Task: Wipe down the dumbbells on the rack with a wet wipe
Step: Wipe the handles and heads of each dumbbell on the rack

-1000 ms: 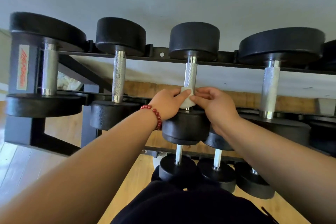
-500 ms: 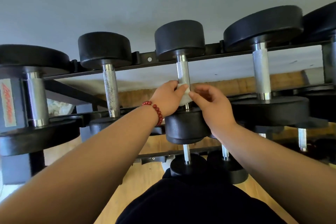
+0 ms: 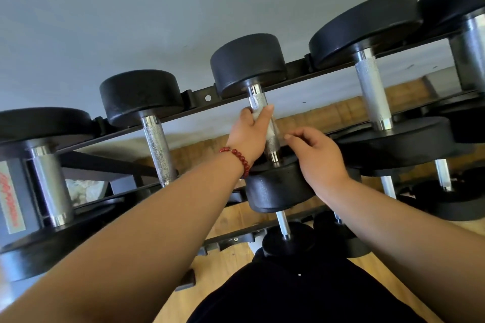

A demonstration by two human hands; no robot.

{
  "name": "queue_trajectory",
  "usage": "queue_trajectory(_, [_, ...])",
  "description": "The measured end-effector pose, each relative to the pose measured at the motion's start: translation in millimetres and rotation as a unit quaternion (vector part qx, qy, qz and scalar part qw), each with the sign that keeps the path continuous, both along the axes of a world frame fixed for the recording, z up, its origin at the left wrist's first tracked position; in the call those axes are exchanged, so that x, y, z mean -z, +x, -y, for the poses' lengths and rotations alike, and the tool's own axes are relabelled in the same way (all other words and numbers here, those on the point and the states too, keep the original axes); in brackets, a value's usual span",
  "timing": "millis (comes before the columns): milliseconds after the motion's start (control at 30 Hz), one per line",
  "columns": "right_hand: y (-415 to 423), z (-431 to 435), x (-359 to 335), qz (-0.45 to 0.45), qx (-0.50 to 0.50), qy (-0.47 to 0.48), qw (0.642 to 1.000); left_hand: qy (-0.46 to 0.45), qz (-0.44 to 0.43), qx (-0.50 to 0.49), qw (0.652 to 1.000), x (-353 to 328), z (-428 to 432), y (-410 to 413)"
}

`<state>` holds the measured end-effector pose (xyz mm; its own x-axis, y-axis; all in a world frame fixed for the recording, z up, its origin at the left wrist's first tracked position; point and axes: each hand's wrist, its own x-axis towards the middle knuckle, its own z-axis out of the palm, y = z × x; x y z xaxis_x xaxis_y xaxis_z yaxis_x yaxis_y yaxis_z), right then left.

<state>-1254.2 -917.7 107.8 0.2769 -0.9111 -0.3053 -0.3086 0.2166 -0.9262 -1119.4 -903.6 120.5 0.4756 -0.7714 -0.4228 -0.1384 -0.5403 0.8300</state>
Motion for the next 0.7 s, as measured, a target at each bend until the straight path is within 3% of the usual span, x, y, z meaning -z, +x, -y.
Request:
queue_trajectory(100, [1,0,0,-0.005,-0.004,0.003,1.0,-0.027,-0.073,-0.051,0.996,5,6,1])
queue_trajectory(233, [1,0,-2,-0.007,-0.009,0.002,1.0,0.035,0.049,0.047,0.997,11,-5,-2])
queue_trajectory(300, [-1,0,-2,-0.01,-0.005,-0.003,1.0,0.029,0.057,0.043,0.997,11,0,1])
queue_trajectory(433, [-1,1,0,-0.026,0.002,-0.004,1.0,-0.052,-0.021,-0.036,0.998,2,16,9])
queue_trajectory(500, [-1,1,1,-0.031,0.002,-0.011,0.999,-0.044,-0.059,-0.021,0.997,6,11,5])
queue_trajectory(600, [0,2,0,-0.027,-0.004,-0.009,1.0,0.025,-0.043,0.031,0.998,17,-5,1])
queue_trajectory(700, [-1,2,0,-0.032,0.0,-0.01,0.999,0.0,-0.056,0.024,0.998,15,4,10])
